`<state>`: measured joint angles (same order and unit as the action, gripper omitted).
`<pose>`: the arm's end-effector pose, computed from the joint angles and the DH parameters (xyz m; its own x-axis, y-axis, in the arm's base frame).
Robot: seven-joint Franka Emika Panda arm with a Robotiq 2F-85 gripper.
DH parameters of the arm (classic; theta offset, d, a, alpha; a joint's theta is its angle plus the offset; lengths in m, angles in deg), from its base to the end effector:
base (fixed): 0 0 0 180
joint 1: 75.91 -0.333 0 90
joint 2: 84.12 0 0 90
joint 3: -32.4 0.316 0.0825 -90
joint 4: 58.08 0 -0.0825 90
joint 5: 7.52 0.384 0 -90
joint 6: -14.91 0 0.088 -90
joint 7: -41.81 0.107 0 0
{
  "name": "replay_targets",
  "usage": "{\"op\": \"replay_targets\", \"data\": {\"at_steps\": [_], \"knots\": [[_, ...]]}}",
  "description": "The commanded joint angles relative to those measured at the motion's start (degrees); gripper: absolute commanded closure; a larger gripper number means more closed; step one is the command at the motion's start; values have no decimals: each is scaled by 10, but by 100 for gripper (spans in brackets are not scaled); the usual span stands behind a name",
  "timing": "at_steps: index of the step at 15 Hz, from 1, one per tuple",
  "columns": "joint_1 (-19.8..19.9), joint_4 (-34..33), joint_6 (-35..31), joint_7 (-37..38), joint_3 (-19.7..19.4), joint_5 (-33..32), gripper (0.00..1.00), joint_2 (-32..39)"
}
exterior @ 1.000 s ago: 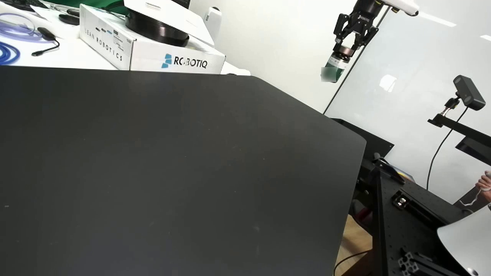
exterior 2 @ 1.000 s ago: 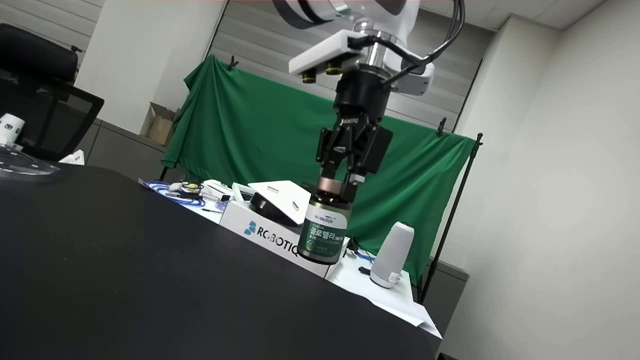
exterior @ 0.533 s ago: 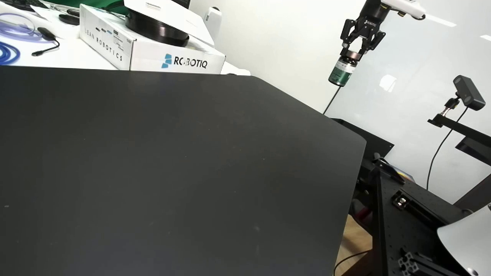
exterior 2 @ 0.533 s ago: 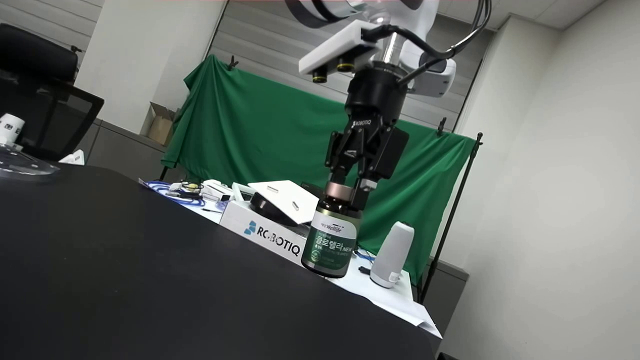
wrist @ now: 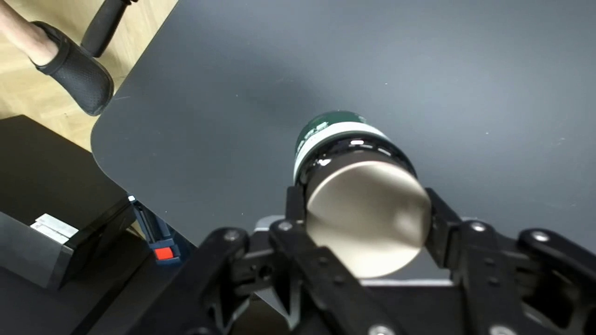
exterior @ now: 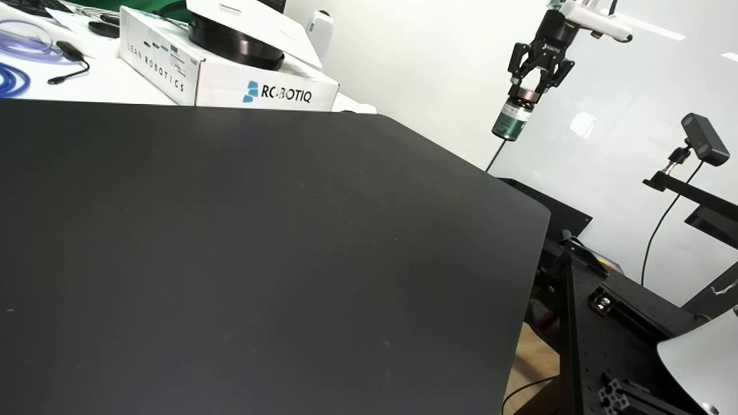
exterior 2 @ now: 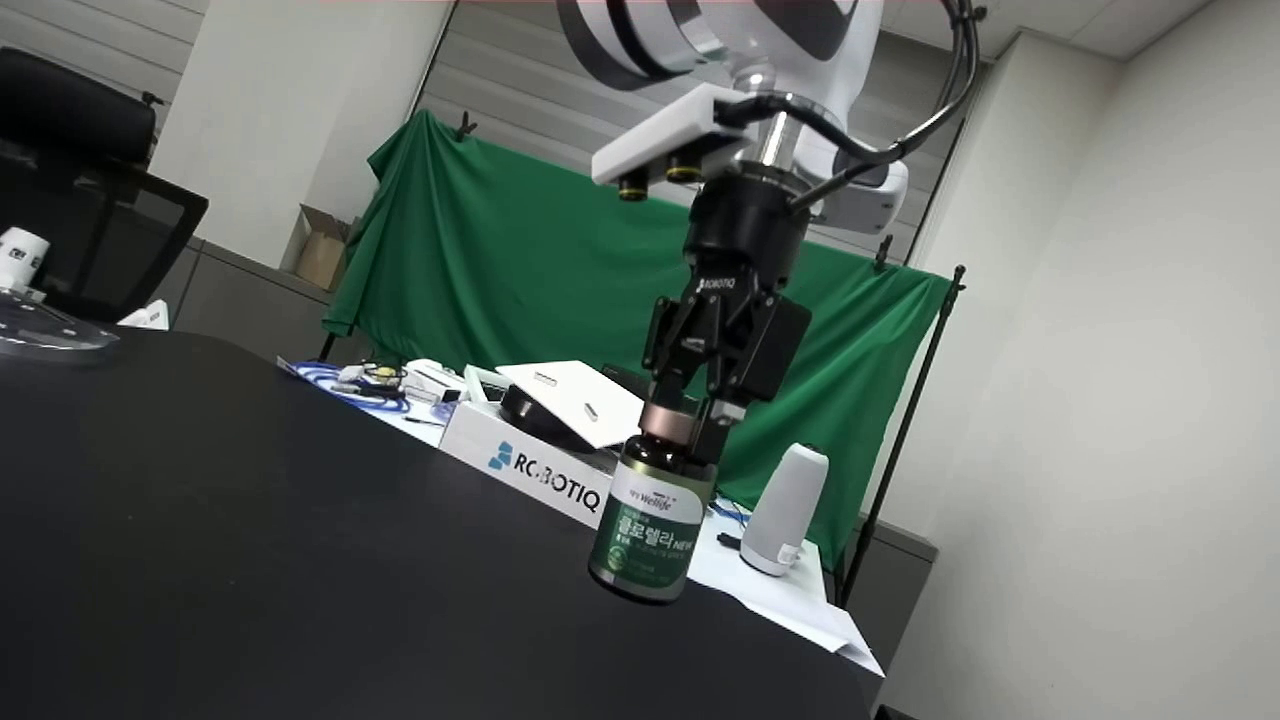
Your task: Move the bottle to the far right of the table
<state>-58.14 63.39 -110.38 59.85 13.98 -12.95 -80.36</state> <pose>0.4446 -0.3278 0.3839 0.6293 -0.7765 0.0315 -0.7754 -0.6246 0.0929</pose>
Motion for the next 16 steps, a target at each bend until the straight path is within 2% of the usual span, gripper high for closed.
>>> {"op": "replay_targets", "data": {"at_steps": [1, 4, 7, 11, 16], "knots": [[10, 10, -43, -4, -10, 15, 64, 38], [19, 29, -105, -11, -18, 30, 64, 70], [30, 41, -144, -19, -21, 72, 64, 104], [39, 50, -173, -32, -20, 122, 64, 136], [35, 58, -201, -32, -23, 136, 64, 161]]}}
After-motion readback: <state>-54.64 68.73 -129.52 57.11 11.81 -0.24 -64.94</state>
